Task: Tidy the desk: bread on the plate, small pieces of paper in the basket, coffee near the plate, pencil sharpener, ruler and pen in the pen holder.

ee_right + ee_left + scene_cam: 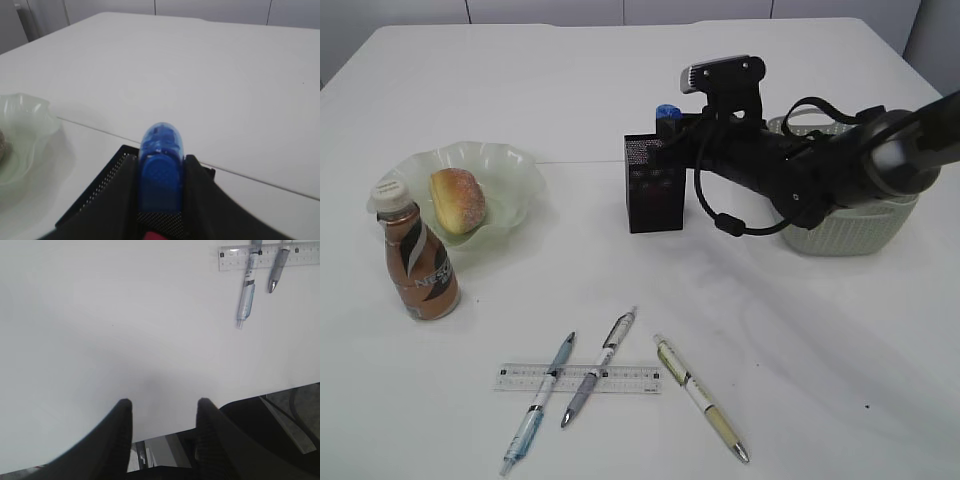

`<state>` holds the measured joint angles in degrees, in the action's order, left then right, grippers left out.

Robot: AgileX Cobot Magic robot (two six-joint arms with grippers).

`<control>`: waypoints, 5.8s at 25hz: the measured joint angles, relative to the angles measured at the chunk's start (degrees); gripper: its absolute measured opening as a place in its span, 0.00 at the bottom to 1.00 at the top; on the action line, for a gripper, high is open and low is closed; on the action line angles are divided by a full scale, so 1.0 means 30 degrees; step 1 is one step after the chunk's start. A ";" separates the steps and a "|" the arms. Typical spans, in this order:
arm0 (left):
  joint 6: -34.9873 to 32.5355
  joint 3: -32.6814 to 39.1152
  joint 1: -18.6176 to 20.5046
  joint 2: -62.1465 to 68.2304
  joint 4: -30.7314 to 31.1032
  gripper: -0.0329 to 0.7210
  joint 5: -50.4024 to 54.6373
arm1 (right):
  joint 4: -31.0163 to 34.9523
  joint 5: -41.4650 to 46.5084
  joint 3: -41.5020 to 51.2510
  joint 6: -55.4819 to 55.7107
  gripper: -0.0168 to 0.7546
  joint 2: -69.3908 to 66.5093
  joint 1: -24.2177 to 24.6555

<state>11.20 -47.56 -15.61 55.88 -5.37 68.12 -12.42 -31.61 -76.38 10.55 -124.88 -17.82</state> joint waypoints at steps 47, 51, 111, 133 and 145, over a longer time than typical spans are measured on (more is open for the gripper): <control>0.0000 0.0000 0.0000 0.0000 -0.0037 0.45 -0.0101 | -0.5233 0.5196 -0.2244 0.3972 0.28 -0.0335 -0.0061; 0.0000 0.0000 0.0000 0.0000 -0.0037 0.45 0.0053 | -0.5279 0.5414 -0.2244 0.3972 0.28 -0.0335 -0.0061; 0.0000 0.0000 0.0000 0.0000 0.0832 0.45 0.0711 | -0.6752 1.8400 -0.2244 0.6666 0.37 0.5381 -0.5180; -0.0123 0.0000 0.0000 0.0000 0.0796 0.45 0.0756 | 0.8874 3.3738 -0.6737 -1.1671 0.32 0.3979 -0.8233; -0.0358 0.0000 0.0000 0.0000 0.0796 0.45 0.0756 | 0.8057 3.3541 -0.7945 -1.2046 0.34 0.3267 -0.8233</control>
<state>10.13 -47.56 -15.61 55.88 -2.98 70.39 11.75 69.01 -100.21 -25.59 -115.08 -42.52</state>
